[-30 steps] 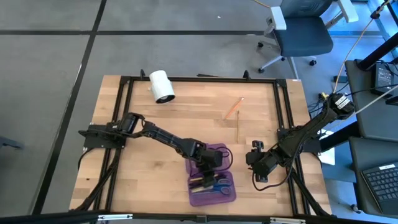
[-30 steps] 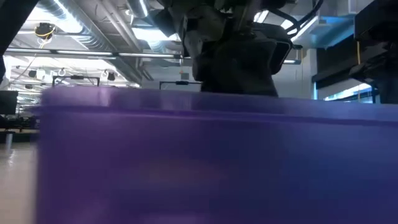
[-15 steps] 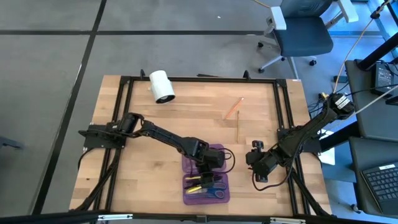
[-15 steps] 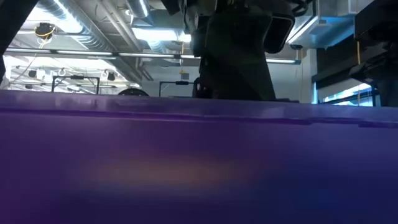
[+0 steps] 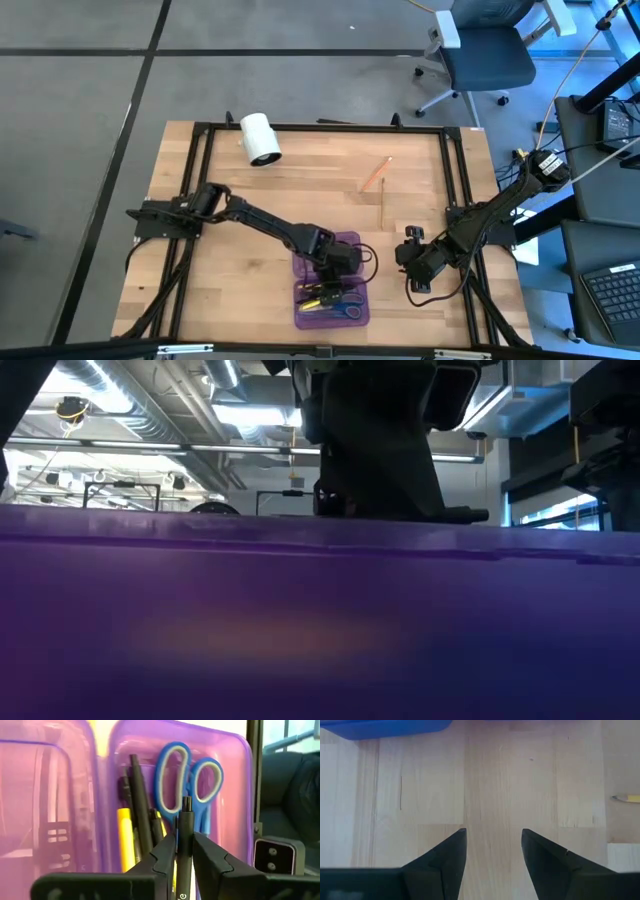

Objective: Pick & place school supplies into a supply box
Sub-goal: Put the black pen into the purple supply box, then put the yellow pencil into the purple supply box

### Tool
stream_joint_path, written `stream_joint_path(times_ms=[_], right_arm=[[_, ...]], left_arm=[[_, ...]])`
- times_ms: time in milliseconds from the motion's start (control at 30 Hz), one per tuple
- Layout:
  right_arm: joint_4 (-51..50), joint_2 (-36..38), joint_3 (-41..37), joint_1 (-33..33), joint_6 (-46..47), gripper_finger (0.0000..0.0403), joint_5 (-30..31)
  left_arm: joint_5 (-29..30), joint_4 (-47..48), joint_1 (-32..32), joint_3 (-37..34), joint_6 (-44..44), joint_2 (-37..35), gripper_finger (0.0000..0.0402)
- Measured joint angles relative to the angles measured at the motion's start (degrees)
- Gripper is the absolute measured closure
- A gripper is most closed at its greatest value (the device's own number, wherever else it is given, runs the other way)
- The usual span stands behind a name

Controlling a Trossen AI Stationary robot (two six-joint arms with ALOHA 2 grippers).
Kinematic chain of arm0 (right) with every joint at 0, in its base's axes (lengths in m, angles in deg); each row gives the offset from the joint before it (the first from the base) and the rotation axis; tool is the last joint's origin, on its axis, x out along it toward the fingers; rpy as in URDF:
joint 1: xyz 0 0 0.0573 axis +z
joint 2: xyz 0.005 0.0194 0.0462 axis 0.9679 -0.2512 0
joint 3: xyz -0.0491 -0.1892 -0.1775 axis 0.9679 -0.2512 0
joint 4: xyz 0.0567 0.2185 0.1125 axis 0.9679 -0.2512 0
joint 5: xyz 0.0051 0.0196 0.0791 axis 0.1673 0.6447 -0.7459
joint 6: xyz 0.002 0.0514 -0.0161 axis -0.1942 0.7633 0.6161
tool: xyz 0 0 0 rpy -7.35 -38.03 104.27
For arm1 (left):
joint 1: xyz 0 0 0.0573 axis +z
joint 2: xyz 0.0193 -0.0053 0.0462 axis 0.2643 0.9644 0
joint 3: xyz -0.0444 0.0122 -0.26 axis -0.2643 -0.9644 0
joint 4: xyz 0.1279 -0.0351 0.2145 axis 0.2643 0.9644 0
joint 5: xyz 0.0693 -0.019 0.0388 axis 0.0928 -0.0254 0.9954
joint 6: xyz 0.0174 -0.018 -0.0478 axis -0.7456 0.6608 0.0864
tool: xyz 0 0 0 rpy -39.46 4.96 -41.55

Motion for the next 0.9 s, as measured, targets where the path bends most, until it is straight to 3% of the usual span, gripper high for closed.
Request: stream_joint_path(times_ms=[400,567,667,833,900], right_arm=[[0.0,0.0,0.0,0.01,0.0,0.021,0.0],[-1.57,0.63,0.77,-0.06,5.01,0.021,-0.07],[-5.49,2.48,3.08,-1.07,10.69,0.021,1.42],[-7.99,5.34,5.09,-3.22,12.01,0.021,16.02],[-7.43,5.51,5.09,-4.06,11.78,0.021,19.76]], left_arm=[[2.45,0.3,-1.22,0.0,-0.23,-0.09,0.0305],[-2.1,6.63,-0.68,-0.07,-0.05,-3.14,0.0293],[4.86,10.07,-0.71,0.02,-2.28,-8.58,0.029],[27.93,7.93,-2.38,-3.77,-11.5,-18.38,0.0293],[29.76,3.12,-2.48,-8.21,-13.12,-22.59,0.0294]])
